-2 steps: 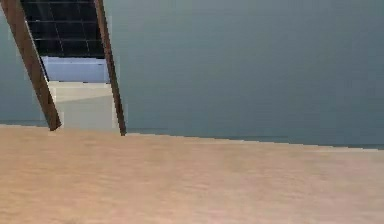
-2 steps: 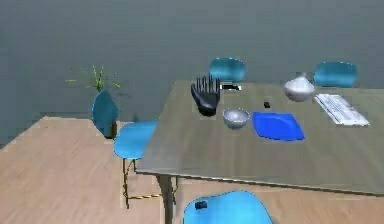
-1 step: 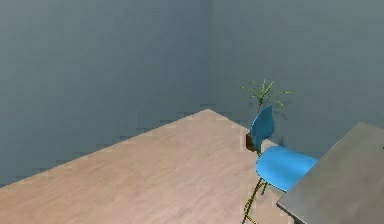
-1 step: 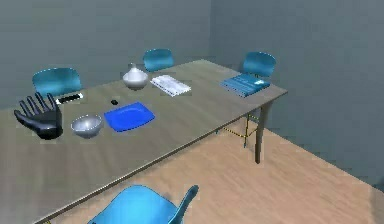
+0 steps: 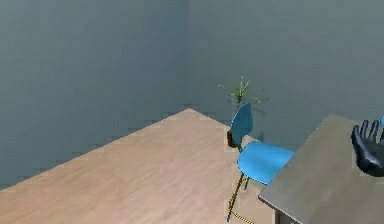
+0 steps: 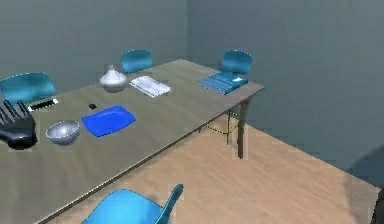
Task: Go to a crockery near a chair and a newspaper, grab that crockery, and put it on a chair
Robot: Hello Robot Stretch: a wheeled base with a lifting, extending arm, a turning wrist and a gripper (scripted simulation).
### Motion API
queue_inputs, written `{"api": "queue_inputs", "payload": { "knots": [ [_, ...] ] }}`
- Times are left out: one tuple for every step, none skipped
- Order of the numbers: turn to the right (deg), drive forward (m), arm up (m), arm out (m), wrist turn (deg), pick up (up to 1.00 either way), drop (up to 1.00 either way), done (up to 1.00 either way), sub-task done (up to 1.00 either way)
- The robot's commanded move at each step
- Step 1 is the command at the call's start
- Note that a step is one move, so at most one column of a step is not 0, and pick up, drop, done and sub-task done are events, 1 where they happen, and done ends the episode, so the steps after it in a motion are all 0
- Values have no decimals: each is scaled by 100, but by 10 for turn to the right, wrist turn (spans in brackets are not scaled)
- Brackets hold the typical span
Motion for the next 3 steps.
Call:
{"api": "queue_inputs", "payload": {
  "knots": [
    [0, 75, 0, 0, 0, 0, 0, 0, 0],
    [0, 0, 50, 0, 0, 0, 0, 0, 0],
    [0, 0, 38, 0, 0, 0, 0, 0, 0]
  ]
}}
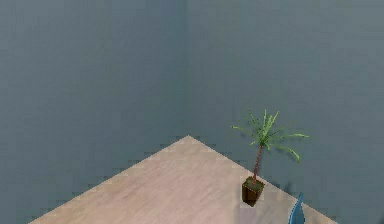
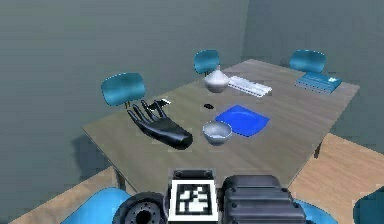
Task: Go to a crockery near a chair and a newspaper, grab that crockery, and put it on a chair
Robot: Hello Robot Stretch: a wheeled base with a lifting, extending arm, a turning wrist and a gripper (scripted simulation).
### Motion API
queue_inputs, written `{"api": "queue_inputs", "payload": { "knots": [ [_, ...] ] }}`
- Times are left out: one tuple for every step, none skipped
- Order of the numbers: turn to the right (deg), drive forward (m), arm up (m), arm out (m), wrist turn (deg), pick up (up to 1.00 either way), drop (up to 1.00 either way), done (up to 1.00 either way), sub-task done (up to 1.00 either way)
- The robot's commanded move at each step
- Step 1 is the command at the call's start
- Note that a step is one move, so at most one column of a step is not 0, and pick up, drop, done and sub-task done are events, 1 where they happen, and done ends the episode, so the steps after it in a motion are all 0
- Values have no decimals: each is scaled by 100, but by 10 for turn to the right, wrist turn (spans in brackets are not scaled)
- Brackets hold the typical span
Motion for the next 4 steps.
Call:
{"api": "queue_inputs", "payload": {
  "knots": [
    [0, 0, 0, 48, 0, 0, 0, 0, 0],
    [0, 0, 0, 0, 450, 0, 0, 0, 0],
    [0, 0, 0, 0, 450, 0, 0, 0, 0],
    [0, 0, 0, 0, 450, 0, 0, 0, 0]
  ]
}}
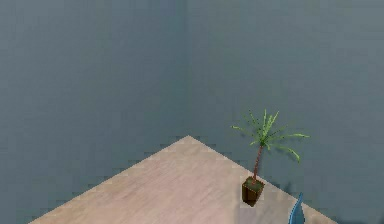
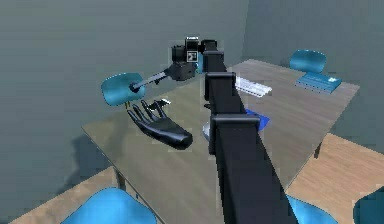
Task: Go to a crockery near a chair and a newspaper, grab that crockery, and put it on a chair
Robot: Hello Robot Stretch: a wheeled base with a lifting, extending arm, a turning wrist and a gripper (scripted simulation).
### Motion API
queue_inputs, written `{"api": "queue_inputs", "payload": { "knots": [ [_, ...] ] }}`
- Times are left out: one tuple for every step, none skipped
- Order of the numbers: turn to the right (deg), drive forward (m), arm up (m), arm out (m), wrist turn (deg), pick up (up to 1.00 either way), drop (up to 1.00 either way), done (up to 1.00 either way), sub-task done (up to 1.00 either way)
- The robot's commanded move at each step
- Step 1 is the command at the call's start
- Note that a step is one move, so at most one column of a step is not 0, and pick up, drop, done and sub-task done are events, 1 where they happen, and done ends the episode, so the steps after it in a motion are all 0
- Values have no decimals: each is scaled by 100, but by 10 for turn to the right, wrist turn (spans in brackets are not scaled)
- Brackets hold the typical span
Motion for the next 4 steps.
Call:
{"api": "queue_inputs", "payload": {
  "knots": [
    [0, 0, 0, 0, 450, 0, 0, 0, 0],
    [0, 0, 0, 0, 390, 0, 0, 0, 0],
    [0, 0, -24, 0, 0, 0, 0, 0, 0],
    [0, 0, 0, 0, 0, 100, 0, 0, 0]
  ]
}}
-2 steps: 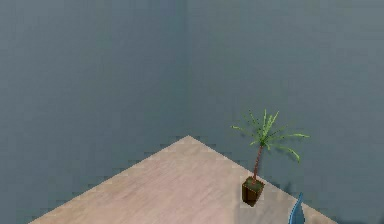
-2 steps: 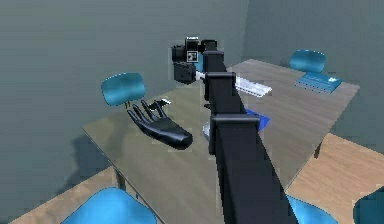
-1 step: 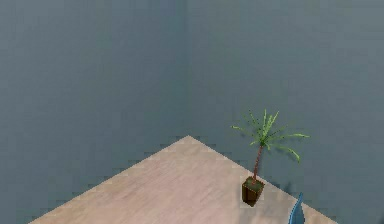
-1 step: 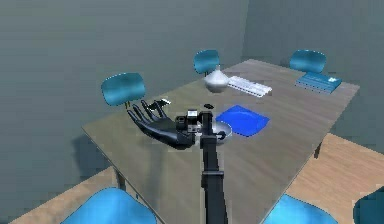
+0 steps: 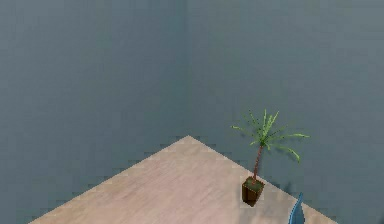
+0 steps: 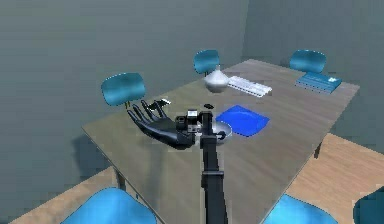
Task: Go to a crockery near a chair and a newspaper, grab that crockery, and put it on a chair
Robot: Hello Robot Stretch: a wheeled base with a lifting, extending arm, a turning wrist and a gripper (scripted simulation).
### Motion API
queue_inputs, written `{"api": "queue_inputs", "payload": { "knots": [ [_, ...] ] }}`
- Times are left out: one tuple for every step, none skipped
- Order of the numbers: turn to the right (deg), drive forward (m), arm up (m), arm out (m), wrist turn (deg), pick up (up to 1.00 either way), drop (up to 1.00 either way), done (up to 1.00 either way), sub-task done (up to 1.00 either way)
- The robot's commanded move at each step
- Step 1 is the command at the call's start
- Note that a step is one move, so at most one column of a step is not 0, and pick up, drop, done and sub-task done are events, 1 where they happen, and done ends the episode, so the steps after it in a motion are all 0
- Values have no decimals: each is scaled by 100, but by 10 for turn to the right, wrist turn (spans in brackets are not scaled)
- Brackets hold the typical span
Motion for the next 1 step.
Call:
{"api": "queue_inputs", "payload": {
  "knots": [
    [0, 0, 10, 0, 0, 0, 0, 0, 0]
  ]
}}
